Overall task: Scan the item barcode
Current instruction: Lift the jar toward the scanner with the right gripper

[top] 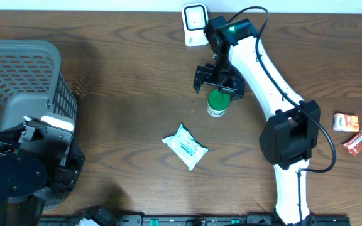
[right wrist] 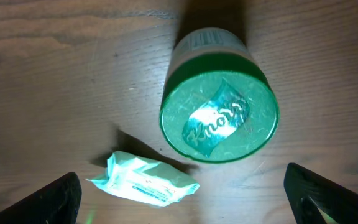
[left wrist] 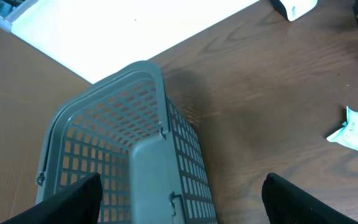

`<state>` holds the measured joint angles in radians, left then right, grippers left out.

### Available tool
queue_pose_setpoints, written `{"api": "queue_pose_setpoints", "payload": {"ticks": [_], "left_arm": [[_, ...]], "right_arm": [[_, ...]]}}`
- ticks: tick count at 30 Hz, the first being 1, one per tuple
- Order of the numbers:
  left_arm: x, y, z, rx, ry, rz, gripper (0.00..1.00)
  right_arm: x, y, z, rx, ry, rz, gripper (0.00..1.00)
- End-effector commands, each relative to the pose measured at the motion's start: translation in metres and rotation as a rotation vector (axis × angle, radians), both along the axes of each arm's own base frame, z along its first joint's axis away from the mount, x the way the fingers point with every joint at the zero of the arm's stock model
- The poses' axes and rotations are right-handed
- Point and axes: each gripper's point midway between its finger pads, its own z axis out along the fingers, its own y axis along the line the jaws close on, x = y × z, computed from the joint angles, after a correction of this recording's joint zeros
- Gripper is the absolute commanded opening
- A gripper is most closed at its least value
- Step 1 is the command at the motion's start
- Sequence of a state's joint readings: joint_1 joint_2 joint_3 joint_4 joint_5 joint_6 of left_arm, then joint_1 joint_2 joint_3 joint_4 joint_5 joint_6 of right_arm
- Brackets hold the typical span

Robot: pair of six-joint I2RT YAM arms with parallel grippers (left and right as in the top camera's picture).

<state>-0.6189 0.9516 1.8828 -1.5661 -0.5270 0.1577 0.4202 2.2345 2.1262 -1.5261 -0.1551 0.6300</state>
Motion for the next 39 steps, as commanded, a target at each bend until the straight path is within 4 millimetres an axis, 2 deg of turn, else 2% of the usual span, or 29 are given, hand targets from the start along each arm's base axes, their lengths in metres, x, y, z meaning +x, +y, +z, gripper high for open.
{"api": "queue_pose_setpoints", "payload": {"ticks": [1,5,10,14,18,25,36,39], "left_arm": [[-0.001,0.002,0.001,0.004,-0.007,0.005,0.82],[-0.001,0.002,0.001,0.004,-0.007,0.005,0.82],[-0.001,0.002,0.001,0.004,-0.007,0.005,0.82],[-0.001,0.003,0.001,0.004,-0.007,0.006,0.82],[-0.001,0.002,0.001,0.004,-0.007,0.005,0.82],[-0.001,0.002,0.001,0.004,-0.007,0.005,0.82],[-0.001,0.002,0.001,0.004,-0.007,0.006,0.82],[-0.001,0.002,0.001,0.004,-0.007,0.005,0.82]], "right_arm": [[0.001,-0.003,0.002,-0.048,-0.014,-0.038,0.99],[0.006,-0.012,0.001,-0.129,-0.048,-0.121,0.99],[0.009,-0.015,-0.001,-0.220,-0.107,-0.121,0.99],[0.007,-0.010,-0.008,-0.231,-0.114,-0.101,0.99],[0.008,-0.006,-0.022,-0.227,-0.118,-0.100,0.99],[-0.004,-0.015,-0.047,-0.263,-0.069,-0.150,0.99],[0.003,-0.011,-0.088,-0.182,-0.079,-0.156,0.99],[0.005,-0.013,-0.093,-0.164,-0.079,-0.171,0.98]]}}
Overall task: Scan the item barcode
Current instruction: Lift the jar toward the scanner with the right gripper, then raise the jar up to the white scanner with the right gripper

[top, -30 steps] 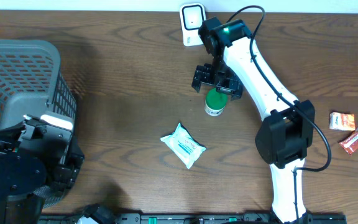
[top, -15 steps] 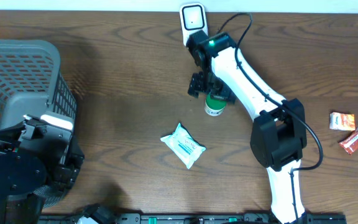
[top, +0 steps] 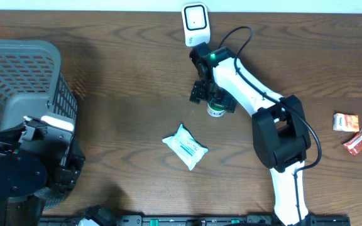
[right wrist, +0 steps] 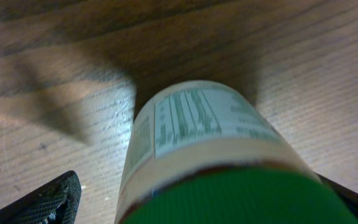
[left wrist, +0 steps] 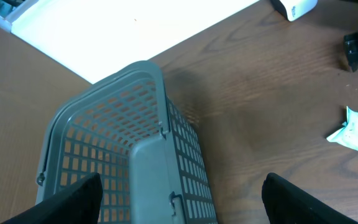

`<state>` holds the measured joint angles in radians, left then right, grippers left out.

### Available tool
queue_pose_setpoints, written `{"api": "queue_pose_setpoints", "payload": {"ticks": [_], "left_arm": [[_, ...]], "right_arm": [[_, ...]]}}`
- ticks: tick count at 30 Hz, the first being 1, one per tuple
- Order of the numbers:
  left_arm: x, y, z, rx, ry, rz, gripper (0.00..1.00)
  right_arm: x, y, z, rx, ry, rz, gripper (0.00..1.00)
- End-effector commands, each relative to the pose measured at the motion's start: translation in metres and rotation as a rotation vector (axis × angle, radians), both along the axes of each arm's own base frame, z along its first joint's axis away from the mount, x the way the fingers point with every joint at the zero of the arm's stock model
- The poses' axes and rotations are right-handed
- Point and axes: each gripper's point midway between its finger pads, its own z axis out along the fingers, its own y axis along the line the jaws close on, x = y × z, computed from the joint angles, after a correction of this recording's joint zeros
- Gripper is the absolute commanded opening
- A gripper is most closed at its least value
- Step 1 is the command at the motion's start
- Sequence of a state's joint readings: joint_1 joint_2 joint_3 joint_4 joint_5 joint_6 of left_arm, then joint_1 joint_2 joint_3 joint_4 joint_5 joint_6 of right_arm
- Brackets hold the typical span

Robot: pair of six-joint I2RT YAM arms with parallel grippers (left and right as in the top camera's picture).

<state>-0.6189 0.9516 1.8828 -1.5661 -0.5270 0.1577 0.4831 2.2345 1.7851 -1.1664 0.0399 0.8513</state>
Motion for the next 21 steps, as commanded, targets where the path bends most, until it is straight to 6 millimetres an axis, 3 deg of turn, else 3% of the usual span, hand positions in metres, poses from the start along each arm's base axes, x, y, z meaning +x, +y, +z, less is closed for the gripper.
{"api": "queue_pose_setpoints", "payload": {"ticks": [1,9,12,15,19,21], "left_arm": [[-0.001,0.002,0.001,0.004,-0.007,0.005,0.82],[-0.001,0.002,0.001,0.004,-0.007,0.005,0.82],[-0.001,0.002,0.001,0.004,-0.007,0.006,0.82],[-0.001,0.002,0.001,0.004,-0.007,0.005,0.82],[-0.001,0.003,0.001,0.004,-0.007,0.006,0.82],[-0.001,0.002,0.001,0.004,-0.007,0.005,0.82]], "right_arm": [[0.001,-0.006,-0.006,0.028,0.016,-0.026,0.96],[0.002,-0.006,-0.010,0.030,0.012,-0.014,0.89],[0.002,-0.005,-0.015,0.034,0.004,-0.008,0.91],[-0.001,-0.002,-0.022,0.056,0.011,-0.010,0.99],[-0.004,-0.003,-0.029,0.056,0.019,-0.010,0.99],[-0.005,-0.003,-0.029,0.058,0.025,-0.006,0.91]]}}
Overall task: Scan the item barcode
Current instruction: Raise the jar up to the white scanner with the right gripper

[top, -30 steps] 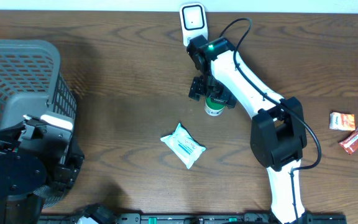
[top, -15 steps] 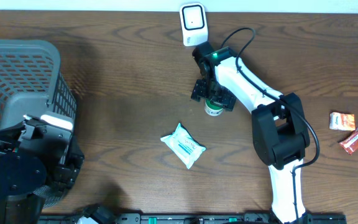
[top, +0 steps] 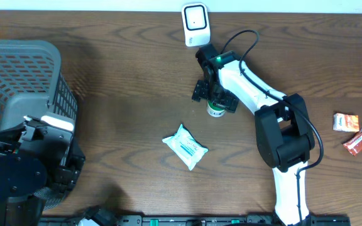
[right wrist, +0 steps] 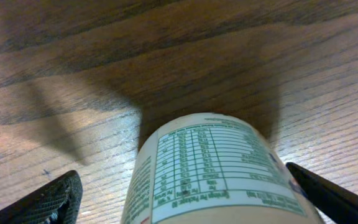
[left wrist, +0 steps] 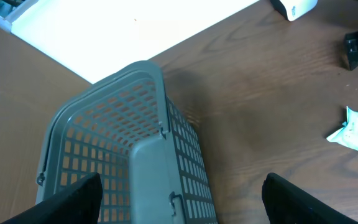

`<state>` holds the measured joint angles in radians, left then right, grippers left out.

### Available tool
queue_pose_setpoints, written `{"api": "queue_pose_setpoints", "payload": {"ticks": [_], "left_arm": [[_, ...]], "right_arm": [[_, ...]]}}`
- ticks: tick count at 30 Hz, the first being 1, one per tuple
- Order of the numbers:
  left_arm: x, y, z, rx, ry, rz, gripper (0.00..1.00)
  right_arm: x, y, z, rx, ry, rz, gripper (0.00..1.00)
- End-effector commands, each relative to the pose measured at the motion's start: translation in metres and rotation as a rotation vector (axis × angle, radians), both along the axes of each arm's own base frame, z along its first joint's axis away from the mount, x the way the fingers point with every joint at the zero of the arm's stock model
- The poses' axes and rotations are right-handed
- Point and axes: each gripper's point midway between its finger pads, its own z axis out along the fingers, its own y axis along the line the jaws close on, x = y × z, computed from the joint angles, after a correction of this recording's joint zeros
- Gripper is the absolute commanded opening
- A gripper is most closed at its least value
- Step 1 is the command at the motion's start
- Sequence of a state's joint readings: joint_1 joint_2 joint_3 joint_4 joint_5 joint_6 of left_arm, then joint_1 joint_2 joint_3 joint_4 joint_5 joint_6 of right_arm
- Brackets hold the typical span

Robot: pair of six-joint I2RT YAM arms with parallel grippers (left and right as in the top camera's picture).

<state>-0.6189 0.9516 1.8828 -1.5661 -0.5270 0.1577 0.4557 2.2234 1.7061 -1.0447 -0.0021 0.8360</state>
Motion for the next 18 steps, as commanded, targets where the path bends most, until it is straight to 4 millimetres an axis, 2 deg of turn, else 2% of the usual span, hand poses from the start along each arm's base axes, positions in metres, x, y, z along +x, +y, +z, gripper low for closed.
{"api": "queue_pose_setpoints", "payload": {"ticks": [1,4,8,14,18], "left_arm": [[-0.001,0.002,0.001,0.004,-0.007,0.005,0.82],[-0.001,0.002,0.001,0.004,-0.007,0.005,0.82],[-0.001,0.002,0.001,0.004,-0.007,0.005,0.82],[-0.001,0.002,0.001,0.004,-0.007,0.005,0.82],[-0.001,0.002,0.001,0.004,-0.007,0.005,0.82]], "right_arm": [[-0.014,-0.001,-0.013,0.003,0.056,0.008,0.82],[-0.016,0.003,-0.013,0.025,0.067,0.007,0.66],[-0.018,0.013,-0.010,0.093,0.091,0.036,0.56],[-0.020,0.031,0.005,0.257,0.132,0.133,0.52],[-0.029,0.035,0.028,0.379,0.187,0.256,0.51]]}}
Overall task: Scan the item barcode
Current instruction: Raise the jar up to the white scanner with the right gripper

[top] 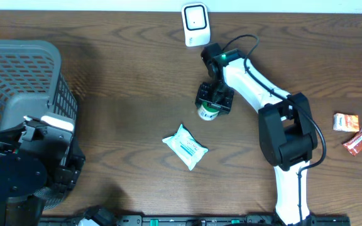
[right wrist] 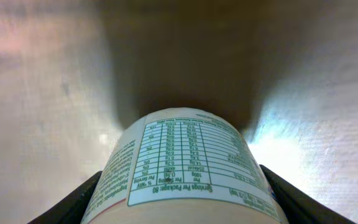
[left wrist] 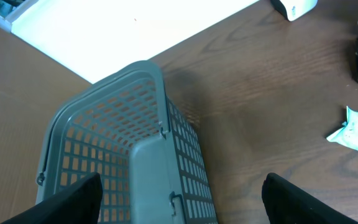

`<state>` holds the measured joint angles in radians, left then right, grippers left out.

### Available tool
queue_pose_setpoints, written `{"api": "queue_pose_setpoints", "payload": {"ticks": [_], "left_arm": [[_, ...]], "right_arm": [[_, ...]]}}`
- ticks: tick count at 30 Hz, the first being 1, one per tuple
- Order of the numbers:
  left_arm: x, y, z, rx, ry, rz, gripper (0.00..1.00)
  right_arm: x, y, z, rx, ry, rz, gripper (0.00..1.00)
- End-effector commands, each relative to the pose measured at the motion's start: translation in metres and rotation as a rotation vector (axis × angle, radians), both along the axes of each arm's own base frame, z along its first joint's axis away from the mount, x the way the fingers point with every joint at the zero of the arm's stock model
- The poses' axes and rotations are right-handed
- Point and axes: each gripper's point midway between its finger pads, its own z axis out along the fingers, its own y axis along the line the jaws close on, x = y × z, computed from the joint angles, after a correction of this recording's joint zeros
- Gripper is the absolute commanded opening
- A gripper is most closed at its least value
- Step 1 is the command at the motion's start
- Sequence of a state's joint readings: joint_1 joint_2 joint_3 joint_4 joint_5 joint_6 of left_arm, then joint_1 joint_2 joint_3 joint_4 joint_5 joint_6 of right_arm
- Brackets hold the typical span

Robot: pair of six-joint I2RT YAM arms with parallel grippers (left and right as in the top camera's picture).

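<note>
A small jar with a white nutrition label (right wrist: 188, 162) fills the right wrist view, and my right gripper (right wrist: 182, 208) is shut on it, a black finger pressed against each side. From overhead the jar (top: 205, 112) pokes out tilted below the right gripper (top: 214, 98), its pale end showing. The white scanner (top: 194, 17) stands at the table's far edge, just beyond that arm. My left gripper (left wrist: 179, 205) hangs open over the grey basket (left wrist: 135, 162), nothing between its fingers.
A pale green wipes packet (top: 185, 146) lies in front of the jar. Two orange snack packets (top: 345, 122) lie at the far right. The grey basket (top: 17, 75) takes up the table's left end.
My right gripper's fingers stood wide on both sides of the jar; now they are shut on it. The jar sits a little further left and is tilted. The left arm has not moved.
The right gripper hung open above the upright green-lidded jar. Then it was down around the jar, fingers still apart, the label close in its camera. It stayed open and lower, and now it grips the jar. The left arm stayed over the basket throughout.
</note>
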<state>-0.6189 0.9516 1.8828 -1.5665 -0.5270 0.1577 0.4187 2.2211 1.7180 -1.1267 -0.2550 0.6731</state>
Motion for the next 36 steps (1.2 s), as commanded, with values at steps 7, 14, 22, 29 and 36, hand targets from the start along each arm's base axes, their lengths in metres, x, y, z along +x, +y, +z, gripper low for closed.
{"api": "queue_pose_setpoints", "payload": {"ticks": [7,14,22,29,36], "left_arm": [[-0.001,0.002,0.001,0.003,-0.008,0.005,0.82],[-0.001,0.002,0.001,0.004,-0.007,0.005,0.82],[-0.001,0.002,0.001,0.004,-0.007,0.005,0.82],[-0.001,0.002,0.001,0.004,-0.007,0.005,0.82],[-0.001,0.002,0.001,0.003,-0.008,0.005,0.82]], "right_arm": [[-0.016,-0.001,0.058,0.228,0.084,0.286,0.54],[-0.023,-0.006,0.110,0.243,0.091,0.361,0.53],[-0.020,-0.003,0.137,0.266,0.016,0.385,0.50],[-0.020,-0.003,0.143,0.268,-0.005,0.388,0.51],[0.034,0.008,0.143,0.252,-0.241,0.385,0.51]]}}
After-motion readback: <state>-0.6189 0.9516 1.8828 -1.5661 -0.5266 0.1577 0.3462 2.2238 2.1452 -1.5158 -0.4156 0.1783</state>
